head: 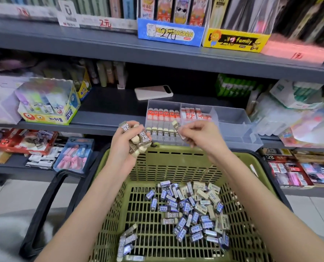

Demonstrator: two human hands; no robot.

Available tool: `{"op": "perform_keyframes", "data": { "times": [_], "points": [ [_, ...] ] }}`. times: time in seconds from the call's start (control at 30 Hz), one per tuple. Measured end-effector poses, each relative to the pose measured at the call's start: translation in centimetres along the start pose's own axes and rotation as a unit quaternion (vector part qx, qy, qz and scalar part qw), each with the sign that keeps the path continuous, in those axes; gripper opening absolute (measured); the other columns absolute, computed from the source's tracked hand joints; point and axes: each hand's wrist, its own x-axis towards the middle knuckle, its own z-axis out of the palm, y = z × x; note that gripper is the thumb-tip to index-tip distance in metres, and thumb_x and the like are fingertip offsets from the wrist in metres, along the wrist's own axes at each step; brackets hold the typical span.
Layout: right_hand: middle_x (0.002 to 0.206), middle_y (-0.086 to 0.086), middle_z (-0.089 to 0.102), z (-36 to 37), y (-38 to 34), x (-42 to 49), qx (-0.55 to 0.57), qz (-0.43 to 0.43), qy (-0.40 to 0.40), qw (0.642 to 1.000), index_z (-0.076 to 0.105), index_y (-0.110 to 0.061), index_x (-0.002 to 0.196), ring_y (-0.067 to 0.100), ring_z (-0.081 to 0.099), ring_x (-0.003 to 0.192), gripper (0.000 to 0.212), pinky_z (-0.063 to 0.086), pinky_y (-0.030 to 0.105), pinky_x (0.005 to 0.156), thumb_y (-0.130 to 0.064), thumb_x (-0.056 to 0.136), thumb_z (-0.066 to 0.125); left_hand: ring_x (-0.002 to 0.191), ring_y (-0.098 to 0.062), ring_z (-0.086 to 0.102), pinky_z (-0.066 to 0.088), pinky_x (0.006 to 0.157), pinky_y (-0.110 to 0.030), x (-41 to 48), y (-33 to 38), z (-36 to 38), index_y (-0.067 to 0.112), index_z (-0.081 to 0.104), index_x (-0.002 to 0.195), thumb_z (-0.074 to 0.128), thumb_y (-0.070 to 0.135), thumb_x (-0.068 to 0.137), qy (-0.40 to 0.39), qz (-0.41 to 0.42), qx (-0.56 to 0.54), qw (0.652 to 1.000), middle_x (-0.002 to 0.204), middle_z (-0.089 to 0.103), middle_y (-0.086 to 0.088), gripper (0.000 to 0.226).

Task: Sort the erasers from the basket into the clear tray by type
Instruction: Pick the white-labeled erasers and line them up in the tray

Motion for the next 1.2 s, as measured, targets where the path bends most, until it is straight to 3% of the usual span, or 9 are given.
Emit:
{"op": "perform_keyframes", "data": {
  "times": [0.23,0.4,0.53,0.67,0.8,0.9,1.0,1.1,1.2],
  "points": [
    [0.058,0.01,0.059,4.8,-1.9,5.8,-0.107,0.08,-0.058,0.989,0.065,0.009,0.085,0.018,0.055,0.042,0.017,0.048,0.024,0.042,-0.004,0.076,0.062,0.064,-0.019,0.068,0.055,0.059,-0.028,2.5,0.6,-2.2,0.016,0.066,0.067,0.062,0.0,0.079,0.043,0.009,-0.052,0.998,0.067,0.066,-0.004,0.02],
    [0.061,0.011,0.061,7.3,-1.8,7.0,-0.211,0.051,-0.094,0.972,0.062,-0.007,0.067,0.018,0.055,0.045,0.008,0.039,0.026,0.043,-0.013,0.07,0.066,0.062,-0.018,0.068,0.056,0.059,-0.028,3.0,1.1,-2.9,0.013,0.069,0.063,0.063,0.0,0.079,0.065,-0.014,-0.121,0.99,0.066,0.067,-0.006,0.021],
    [0.06,0.003,0.062,7.3,-1.4,7.0,-0.208,0.05,-0.102,0.971,0.057,-0.013,0.079,0.011,0.056,0.043,0.017,0.039,0.02,0.04,-0.012,0.074,0.074,0.063,-0.02,0.069,0.056,0.06,-0.029,3.1,1.0,-2.9,0.007,0.061,0.08,0.059,0.002,0.087,0.086,-0.031,-0.151,0.984,0.066,0.067,-0.008,0.008],
    [0.058,0.003,0.063,6.7,-1.4,7.0,-0.211,0.05,-0.127,0.968,0.064,-0.007,0.08,0.004,0.057,0.042,0.006,0.041,0.016,0.042,-0.005,0.085,0.062,0.066,-0.021,0.07,0.057,0.062,-0.03,3.0,0.6,-2.6,0.007,0.058,0.084,0.058,0.003,0.088,0.071,-0.029,-0.129,0.989,0.067,0.067,-0.008,0.006],
    [0.059,0.005,0.063,6.9,-1.0,6.9,-0.201,0.053,-0.112,0.972,0.062,-0.008,0.081,0.01,0.057,0.046,0.013,0.047,0.02,0.046,0.005,0.081,0.062,0.066,-0.02,0.07,0.057,0.062,-0.03,2.8,0.6,-2.4,0.007,0.058,0.084,0.057,0.002,0.089,0.069,-0.024,-0.125,0.989,0.067,0.067,-0.008,0.006],
    [0.06,0.004,0.064,7.4,-0.8,6.7,-0.215,0.037,-0.085,0.972,0.06,-0.013,0.069,0.015,0.058,0.055,0.019,0.057,0.034,0.068,0.002,0.078,0.065,0.064,-0.02,0.069,0.057,0.062,-0.03,2.7,0.7,-2.3,0.007,0.057,0.084,0.057,0.002,0.089,0.069,-0.023,-0.128,0.989,0.066,0.067,-0.008,0.007],
    [0.066,0.002,0.066,7.4,-0.7,6.5,-0.22,0.041,-0.098,0.97,0.063,-0.012,0.087,0.01,0.059,0.061,0.008,0.055,0.036,0.08,-0.006,0.082,0.066,0.066,-0.021,0.069,0.057,0.063,-0.031,2.6,0.8,-2.3,0.007,0.057,0.085,0.057,0.003,0.089,0.065,-0.023,-0.131,0.989,0.067,0.067,-0.008,0.006],
    [0.07,-0.004,0.064,7.4,-1.3,5.8,-0.289,-0.036,-0.05,0.955,0.064,-0.019,0.095,0.011,0.059,0.071,0.009,0.05,0.031,0.08,-0.02,0.089,0.058,0.074,-0.027,0.071,0.058,0.066,-0.033,2.5,0.8,-2.3,0.006,0.056,0.085,0.056,0.003,0.09,0.06,-0.027,-0.142,0.988,0.069,0.068,-0.011,0.006],
    [0.059,-0.007,0.064,7.8,-2.4,3.4,-0.214,-0.1,-0.05,0.97,0.063,-0.028,0.071,0.005,0.06,0.061,0.018,0.049,0.026,0.067,-0.038,0.086,0.06,0.085,-0.03,0.072,0.059,0.071,-0.036,2.7,0.8,-2.3,0.007,0.054,0.086,0.055,0.005,0.091,0.049,-0.023,-0.156,0.986,0.076,0.068,-0.012,0.005]
  ]
}}
